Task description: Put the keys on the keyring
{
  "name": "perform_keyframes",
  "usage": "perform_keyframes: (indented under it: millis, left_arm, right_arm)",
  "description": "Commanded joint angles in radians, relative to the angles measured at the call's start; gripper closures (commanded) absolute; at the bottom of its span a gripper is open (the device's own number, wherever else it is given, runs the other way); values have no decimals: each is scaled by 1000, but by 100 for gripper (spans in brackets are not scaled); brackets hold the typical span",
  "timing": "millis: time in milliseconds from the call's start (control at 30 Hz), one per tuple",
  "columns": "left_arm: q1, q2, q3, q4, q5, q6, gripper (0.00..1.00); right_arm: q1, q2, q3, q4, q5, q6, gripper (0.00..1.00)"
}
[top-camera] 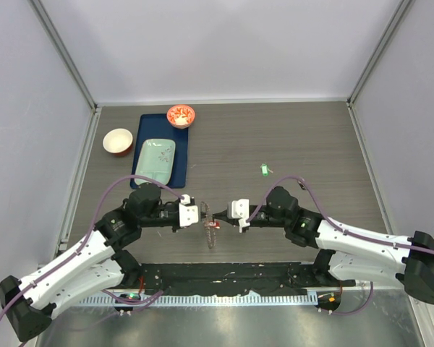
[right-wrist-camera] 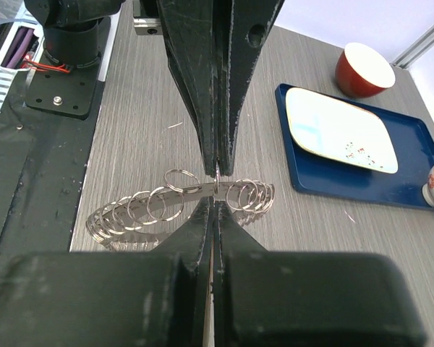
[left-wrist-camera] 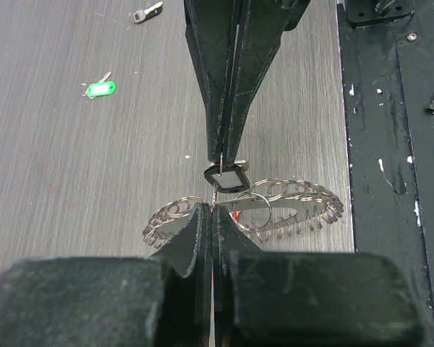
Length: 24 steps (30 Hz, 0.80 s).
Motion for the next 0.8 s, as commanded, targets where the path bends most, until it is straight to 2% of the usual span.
perform_keyframes:
  millis: [0,767]
  left_arm:
    - [-2,6,13,79,28,-17,100]
    - [-2,26,13,85,31,-20,100]
  right_arm:
    - [27,10,47,13,73,-51,99]
    - [55,12,42,7,104,-76,99]
